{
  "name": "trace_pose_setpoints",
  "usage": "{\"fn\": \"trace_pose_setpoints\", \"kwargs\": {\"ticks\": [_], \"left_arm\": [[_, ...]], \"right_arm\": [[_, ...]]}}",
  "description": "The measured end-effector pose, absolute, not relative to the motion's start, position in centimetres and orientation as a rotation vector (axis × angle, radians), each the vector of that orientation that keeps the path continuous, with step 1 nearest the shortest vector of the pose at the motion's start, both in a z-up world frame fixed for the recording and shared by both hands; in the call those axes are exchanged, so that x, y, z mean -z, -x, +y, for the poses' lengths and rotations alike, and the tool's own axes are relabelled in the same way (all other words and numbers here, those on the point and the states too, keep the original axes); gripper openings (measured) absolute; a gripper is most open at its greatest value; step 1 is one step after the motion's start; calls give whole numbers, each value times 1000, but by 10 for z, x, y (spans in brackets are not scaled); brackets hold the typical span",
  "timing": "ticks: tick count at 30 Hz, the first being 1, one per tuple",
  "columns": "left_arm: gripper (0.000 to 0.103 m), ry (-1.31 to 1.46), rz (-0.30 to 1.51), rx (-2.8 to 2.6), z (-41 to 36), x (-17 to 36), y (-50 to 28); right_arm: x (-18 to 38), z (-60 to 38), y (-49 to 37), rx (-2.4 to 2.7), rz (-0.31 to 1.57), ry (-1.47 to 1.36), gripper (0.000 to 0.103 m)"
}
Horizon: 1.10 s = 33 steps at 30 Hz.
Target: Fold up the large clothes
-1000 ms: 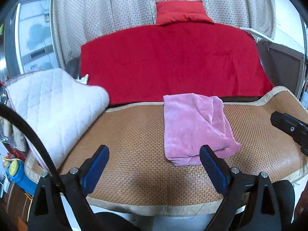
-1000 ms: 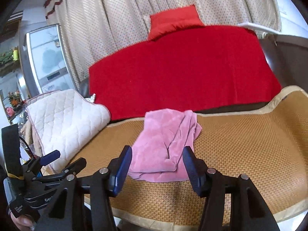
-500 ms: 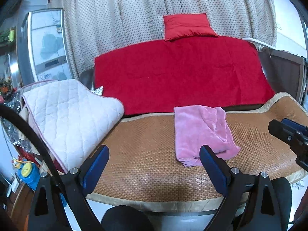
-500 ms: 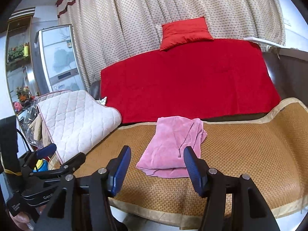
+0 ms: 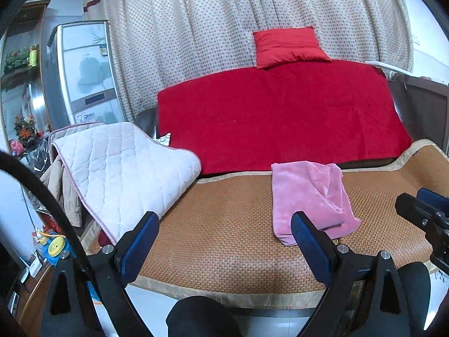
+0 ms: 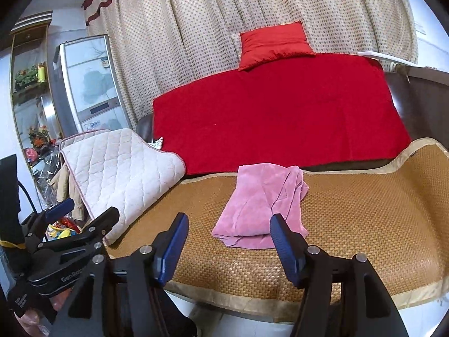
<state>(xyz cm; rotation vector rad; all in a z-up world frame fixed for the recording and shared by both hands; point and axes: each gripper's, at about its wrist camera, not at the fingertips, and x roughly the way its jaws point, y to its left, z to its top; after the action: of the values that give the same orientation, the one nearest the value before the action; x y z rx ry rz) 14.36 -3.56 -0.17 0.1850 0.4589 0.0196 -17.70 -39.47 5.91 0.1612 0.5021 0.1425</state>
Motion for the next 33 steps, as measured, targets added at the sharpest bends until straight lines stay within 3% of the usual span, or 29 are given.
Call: {"fn": "trace_pose_setpoints", "kwargs": {"ticks": [33], "left_arm": [[95, -130, 420, -36, -13, -14, -127]], "right_arm": [[-60, -374, 182, -147, 511, -137, 65]]}}
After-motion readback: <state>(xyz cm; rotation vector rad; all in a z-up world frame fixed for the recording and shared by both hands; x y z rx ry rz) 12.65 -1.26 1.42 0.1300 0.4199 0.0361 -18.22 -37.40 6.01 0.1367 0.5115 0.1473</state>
